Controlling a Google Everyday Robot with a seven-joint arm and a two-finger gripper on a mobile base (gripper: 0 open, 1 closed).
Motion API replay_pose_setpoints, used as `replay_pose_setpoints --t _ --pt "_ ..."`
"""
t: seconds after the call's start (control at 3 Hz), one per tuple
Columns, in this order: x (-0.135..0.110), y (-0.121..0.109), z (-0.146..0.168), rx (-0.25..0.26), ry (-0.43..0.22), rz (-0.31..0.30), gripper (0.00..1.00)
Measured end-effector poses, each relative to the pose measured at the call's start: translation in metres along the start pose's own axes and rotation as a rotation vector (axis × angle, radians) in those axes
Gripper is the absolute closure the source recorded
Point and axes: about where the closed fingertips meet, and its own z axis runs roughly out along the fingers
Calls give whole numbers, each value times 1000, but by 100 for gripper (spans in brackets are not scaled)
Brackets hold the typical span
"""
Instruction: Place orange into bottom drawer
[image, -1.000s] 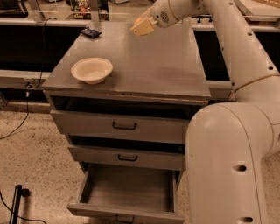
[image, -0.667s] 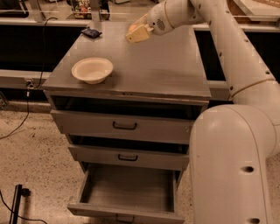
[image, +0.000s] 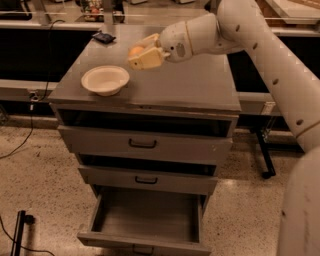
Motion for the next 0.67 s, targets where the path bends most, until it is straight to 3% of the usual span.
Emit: replay_pose_setpoints --t 0.33,0.67 --pt "24 16 24 -59 32 37 100" --pt "24 16 24 -58 32 38 100"
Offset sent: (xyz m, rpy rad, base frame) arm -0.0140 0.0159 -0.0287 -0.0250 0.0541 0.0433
